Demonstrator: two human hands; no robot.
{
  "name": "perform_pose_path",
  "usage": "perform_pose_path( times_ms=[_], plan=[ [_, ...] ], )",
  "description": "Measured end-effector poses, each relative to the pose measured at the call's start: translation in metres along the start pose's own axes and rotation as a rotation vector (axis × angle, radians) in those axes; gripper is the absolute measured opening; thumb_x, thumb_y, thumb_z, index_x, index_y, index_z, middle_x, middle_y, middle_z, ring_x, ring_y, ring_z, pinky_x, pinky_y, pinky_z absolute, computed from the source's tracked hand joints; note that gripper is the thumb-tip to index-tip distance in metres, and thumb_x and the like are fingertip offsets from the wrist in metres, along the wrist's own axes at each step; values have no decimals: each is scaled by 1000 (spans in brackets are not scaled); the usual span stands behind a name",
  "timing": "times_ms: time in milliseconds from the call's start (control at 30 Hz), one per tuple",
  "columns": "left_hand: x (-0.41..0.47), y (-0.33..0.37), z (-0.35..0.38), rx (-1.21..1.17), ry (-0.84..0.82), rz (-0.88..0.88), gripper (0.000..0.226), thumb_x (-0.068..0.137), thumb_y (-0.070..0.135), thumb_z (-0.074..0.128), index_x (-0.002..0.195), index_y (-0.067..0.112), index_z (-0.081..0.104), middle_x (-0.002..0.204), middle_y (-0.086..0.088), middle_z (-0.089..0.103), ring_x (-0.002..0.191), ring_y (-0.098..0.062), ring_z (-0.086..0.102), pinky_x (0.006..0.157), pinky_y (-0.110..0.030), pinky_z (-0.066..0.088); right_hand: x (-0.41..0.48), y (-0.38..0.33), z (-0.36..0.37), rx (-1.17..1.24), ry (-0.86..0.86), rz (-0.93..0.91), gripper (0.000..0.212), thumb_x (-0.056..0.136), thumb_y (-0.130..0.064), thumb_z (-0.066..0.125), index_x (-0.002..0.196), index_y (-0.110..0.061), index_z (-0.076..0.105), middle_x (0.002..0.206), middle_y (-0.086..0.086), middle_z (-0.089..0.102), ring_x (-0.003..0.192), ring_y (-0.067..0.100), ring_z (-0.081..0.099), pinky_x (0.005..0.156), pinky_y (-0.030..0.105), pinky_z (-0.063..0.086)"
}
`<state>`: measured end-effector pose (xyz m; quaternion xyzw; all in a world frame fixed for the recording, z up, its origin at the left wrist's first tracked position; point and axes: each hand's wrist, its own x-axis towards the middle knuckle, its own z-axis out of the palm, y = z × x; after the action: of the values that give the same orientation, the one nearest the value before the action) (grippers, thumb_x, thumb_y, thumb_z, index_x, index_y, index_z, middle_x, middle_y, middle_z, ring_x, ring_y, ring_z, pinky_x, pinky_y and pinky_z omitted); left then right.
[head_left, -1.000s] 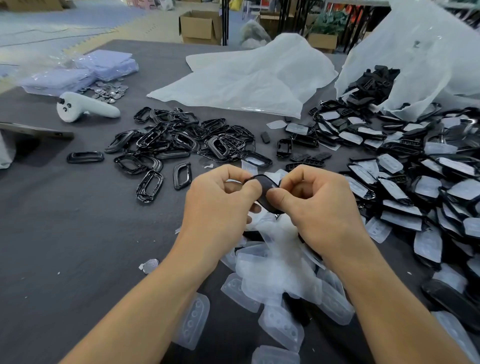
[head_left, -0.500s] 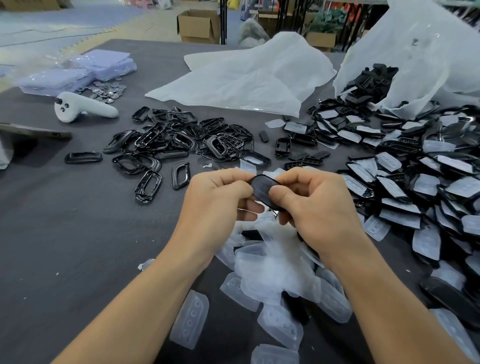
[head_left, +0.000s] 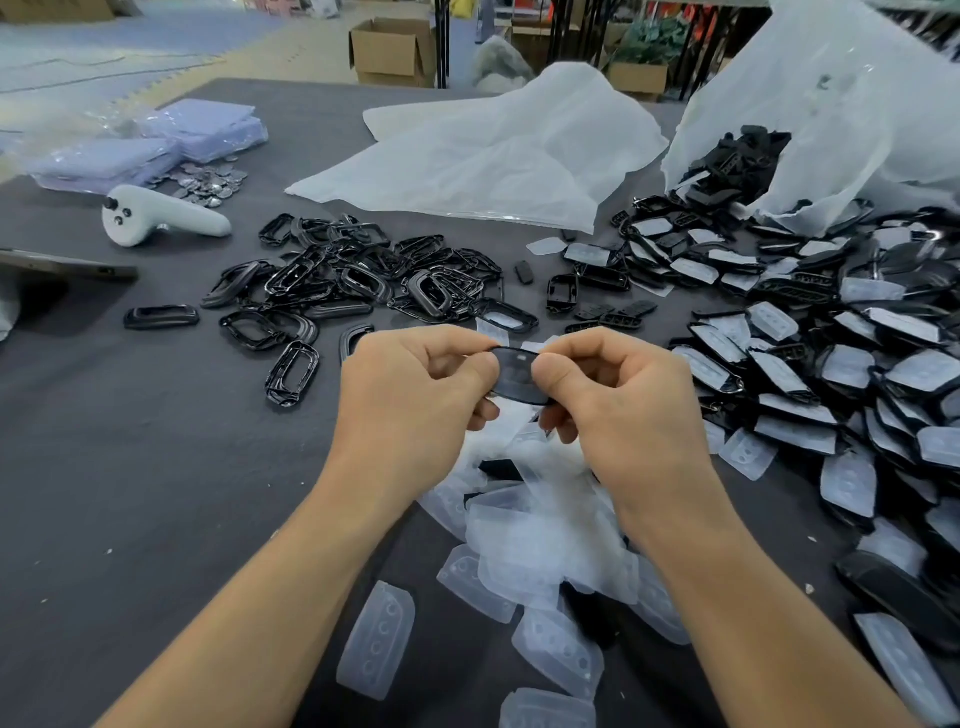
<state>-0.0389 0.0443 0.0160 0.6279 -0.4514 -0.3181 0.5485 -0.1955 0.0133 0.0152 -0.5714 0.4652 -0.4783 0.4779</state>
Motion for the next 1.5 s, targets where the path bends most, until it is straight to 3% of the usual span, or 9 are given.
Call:
perform_pose_path(
  times_ms=[200,300,467,700,833,933,1167,1367,1500],
  plan=[
    [-10,-1,4,359,54,148,9,79,53,68,82,45,72,60,20,69,57,-5,63,65,-31,51,-1,-1,0,-116,-24,-74,18,88,-6,75,77,-20,75,65,0,72,54,18,64,53,29,55],
    [-8,-3,4,313,75,194,5,82,44,75,79,41,73,55,14,67,51,-8,61,54,-29,46,-1,0,1,-142,-33,-102,21,91,-4,72,78,-20,75,64,-2,71,52,16,63,51,25,51],
    [-5,-6,4,213,90,198,7,87,34,78,83,38,74,53,2,66,53,-22,66,58,-38,56,0,2,2,-18,-41,-36,20,93,-5,69,86,-21,77,68,2,72,53,18,65,50,25,48],
    [0,-8,-1,100,-61,101,11,91,36,72,82,33,78,60,5,72,45,-5,57,49,-13,40,-1,-1,0,33,-19,-60,29,81,4,76,91,-23,77,71,0,74,54,12,60,52,20,48],
    [3,-5,-8,-35,-216,7,21,92,6,72,97,25,79,69,-5,77,51,-13,59,50,-18,45,1,-3,-5,153,-13,-8,29,82,11,73,86,-18,78,68,2,71,51,14,56,49,20,45],
    [4,-4,-9,-93,-233,-48,29,90,-5,70,87,22,81,67,-11,75,49,-14,58,48,-19,45,0,-3,-4,165,-41,7,29,82,13,71,85,-16,78,68,2,70,52,14,54,48,19,44],
    [7,-5,-8,-135,-175,-105,22,84,-4,71,89,14,82,62,-11,71,48,-14,55,46,-19,44,-2,-5,-9,-263,-109,-121,38,75,-5,81,99,-33,73,78,-6,76,63,16,69,64,32,59],
    [6,-9,-5,-10,-129,-79,20,72,36,72,89,37,81,71,-1,77,50,-13,58,53,-25,44,-1,-3,-12,-462,-47,-165,36,70,-16,89,99,-33,76,78,-16,74,73,5,70,68,20,56],
    [9,-12,-10,104,-5,-44,12,76,48,69,84,48,77,70,8,77,51,-8,61,58,-27,49,16,4,-33,-669,159,-97,32,70,-33,87,99,-39,75,84,-25,65,78,-11,59,68,-1,39]
  ],
)
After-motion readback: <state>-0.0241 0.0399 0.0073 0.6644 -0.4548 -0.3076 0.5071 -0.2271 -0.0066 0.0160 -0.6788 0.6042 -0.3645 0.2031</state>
